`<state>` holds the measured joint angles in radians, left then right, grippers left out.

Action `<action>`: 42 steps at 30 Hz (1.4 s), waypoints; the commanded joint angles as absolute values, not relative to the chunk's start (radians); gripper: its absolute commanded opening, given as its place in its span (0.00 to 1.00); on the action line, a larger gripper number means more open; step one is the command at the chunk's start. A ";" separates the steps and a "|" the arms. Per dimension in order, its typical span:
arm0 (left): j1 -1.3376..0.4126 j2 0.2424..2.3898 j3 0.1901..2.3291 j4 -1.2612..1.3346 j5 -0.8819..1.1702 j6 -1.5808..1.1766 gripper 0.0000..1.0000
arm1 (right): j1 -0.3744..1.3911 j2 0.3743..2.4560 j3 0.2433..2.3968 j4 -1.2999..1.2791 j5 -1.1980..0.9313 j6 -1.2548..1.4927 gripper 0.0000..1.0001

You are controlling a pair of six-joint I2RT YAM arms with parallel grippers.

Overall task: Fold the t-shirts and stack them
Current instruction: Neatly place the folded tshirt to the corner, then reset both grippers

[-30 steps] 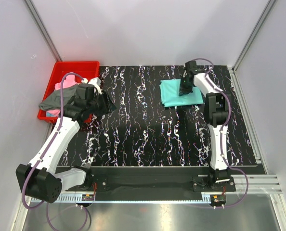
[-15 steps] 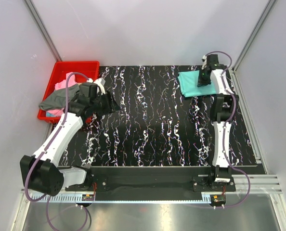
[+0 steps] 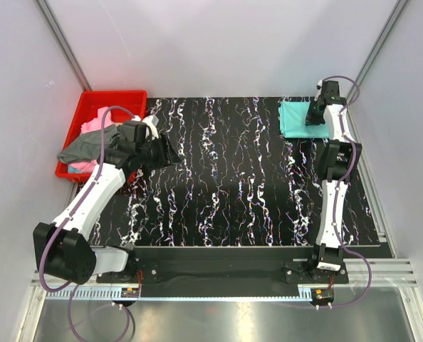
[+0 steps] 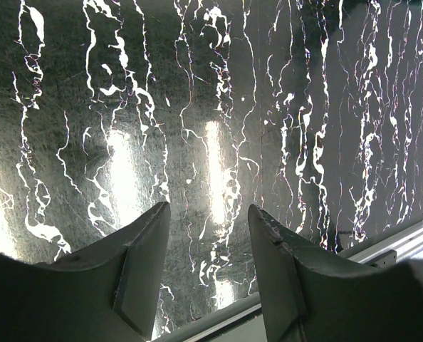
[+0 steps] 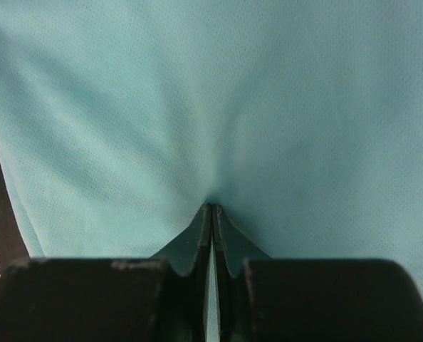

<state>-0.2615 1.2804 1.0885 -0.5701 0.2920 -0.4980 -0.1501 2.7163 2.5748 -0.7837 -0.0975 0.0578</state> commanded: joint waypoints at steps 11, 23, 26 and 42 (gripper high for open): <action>-0.261 1.267 1.137 -0.512 0.347 -0.503 0.55 | -0.175 2.656 2.565 -0.759 -0.212 0.015 0.13; -0.258 1.209 1.252 -0.391 0.445 -0.465 0.59 | -0.106 2.085 2.202 -0.853 -0.163 0.207 0.95; -0.255 1.189 1.262 -0.350 0.486 -0.491 0.61 | -0.033 1.902 2.028 -0.932 -0.161 0.253 1.00; -0.253 0.913 1.126 -0.449 0.591 -0.442 0.99 | 0.127 1.028 1.188 -0.767 -0.364 0.534 1.00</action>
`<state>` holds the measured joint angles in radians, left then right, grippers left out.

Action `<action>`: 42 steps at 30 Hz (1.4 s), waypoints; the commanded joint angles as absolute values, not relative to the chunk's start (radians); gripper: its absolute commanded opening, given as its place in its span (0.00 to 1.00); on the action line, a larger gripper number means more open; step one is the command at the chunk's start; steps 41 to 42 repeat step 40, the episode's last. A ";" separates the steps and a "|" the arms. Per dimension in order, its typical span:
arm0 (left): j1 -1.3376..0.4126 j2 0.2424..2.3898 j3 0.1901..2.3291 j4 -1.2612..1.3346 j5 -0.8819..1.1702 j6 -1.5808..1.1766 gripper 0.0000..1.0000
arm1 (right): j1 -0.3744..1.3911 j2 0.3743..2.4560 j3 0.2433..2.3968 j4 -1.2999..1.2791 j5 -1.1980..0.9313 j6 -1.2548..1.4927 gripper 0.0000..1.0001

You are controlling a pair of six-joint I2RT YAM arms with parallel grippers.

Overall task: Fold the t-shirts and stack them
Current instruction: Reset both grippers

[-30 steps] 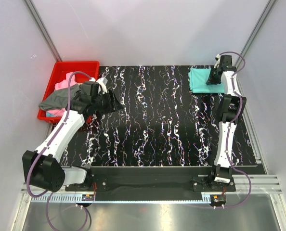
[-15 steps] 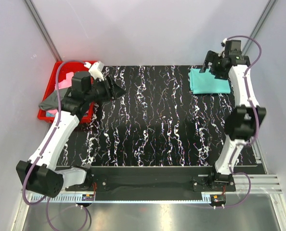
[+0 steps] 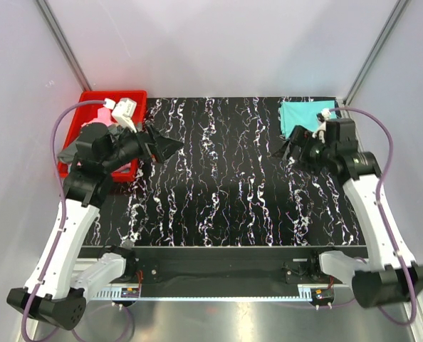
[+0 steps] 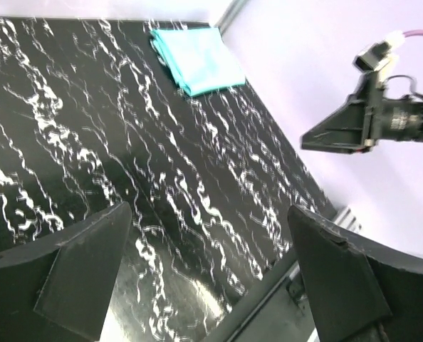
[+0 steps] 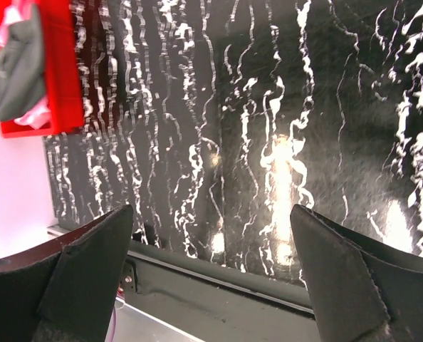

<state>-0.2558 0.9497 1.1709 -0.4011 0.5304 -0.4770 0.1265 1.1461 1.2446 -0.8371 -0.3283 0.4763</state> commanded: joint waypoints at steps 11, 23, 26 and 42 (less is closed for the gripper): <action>-0.253 0.772 1.039 -0.557 0.529 -0.370 0.99 | 0.126 0.851 1.048 -0.710 -0.313 0.509 1.00; -0.255 0.761 1.032 -0.583 0.500 -0.371 0.99 | 0.126 0.844 1.089 -0.710 -0.337 0.494 1.00; -0.253 0.770 1.037 -0.586 0.503 -0.373 0.99 | 0.127 0.842 1.088 -0.713 -0.337 0.494 1.00; -0.253 0.778 1.043 -0.569 0.502 -0.376 0.99 | 0.126 0.831 1.092 -0.724 -0.336 0.488 1.00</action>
